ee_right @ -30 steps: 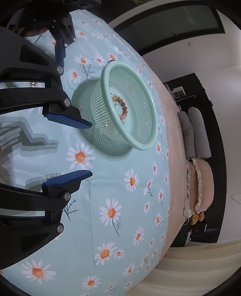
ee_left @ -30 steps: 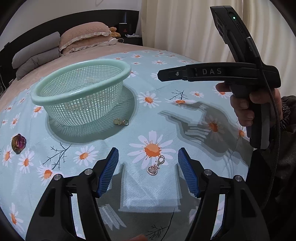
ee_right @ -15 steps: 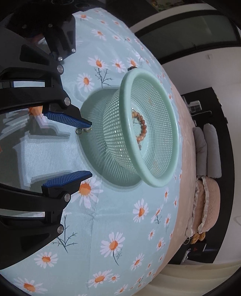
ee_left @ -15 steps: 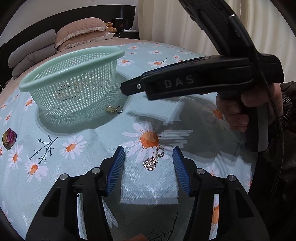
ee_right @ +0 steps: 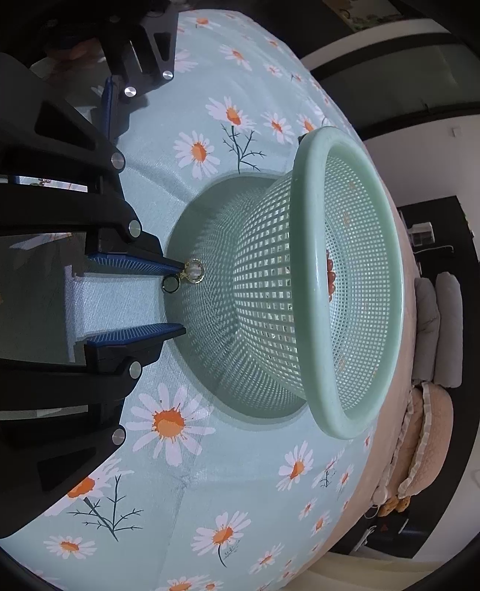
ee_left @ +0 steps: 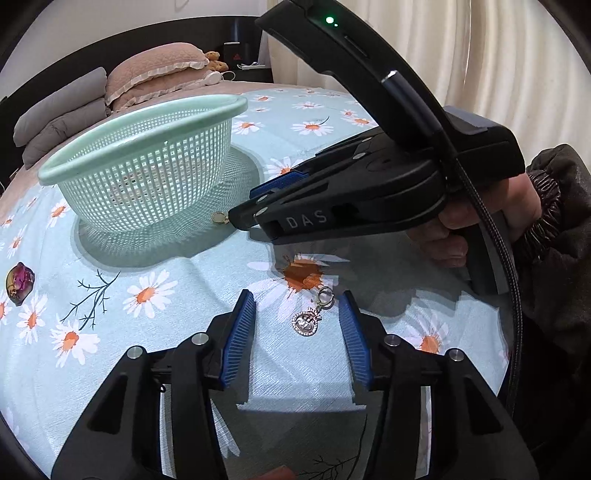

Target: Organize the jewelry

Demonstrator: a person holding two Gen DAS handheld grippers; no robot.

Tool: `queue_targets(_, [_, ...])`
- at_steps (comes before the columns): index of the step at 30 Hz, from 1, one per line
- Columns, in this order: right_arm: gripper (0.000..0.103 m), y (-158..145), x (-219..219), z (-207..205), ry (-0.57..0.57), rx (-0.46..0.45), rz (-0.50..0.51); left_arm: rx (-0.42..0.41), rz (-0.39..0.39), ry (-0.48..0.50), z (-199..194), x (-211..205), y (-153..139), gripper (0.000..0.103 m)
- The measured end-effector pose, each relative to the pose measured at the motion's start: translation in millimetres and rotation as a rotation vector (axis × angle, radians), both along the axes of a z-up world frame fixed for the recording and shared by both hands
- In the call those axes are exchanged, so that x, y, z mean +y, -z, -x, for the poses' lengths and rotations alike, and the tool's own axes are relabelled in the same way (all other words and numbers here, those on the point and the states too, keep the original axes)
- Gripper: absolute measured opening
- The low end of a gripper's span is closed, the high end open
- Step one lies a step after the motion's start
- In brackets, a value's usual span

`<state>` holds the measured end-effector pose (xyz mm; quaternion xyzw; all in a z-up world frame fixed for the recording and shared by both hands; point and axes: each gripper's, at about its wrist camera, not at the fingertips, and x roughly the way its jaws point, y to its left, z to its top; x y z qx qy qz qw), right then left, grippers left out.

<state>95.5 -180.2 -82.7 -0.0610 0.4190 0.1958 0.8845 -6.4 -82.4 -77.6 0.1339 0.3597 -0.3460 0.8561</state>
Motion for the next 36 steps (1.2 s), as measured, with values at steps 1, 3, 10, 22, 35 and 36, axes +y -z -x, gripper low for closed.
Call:
queue_targets(1, [0.020,1,2,1,-0.004,-0.003,0.004,0.003,0.003,-0.002,-1,1,0,0.044])
queue_targets(3, [0.010,1,5,3,-0.028,-0.004,0.008,0.004,0.001,-0.007,-3,4,0,0.037])
queue_targets(10, [0.010,-1,3,5,-0.020,-0.019,0.018,-0.012,-0.012,-0.030,-7,5,-1,0.007])
queue_targets(22, [0.010,-20,-22,20,0.050,-0.062,-0.025,-0.026,-0.004,-0.059,-8,19,-15,0.002])
queue_targets(35, [0.010,-36,-46,30,0.119,-0.104,-0.078,-0.020,-0.006,-0.080,-9,30,-25,0.008])
queue_targets(36, [0.010,-36,-46,31,0.118,-0.106,-0.078,-0.009,-0.016,-0.077,-9,28,-21,0.019])
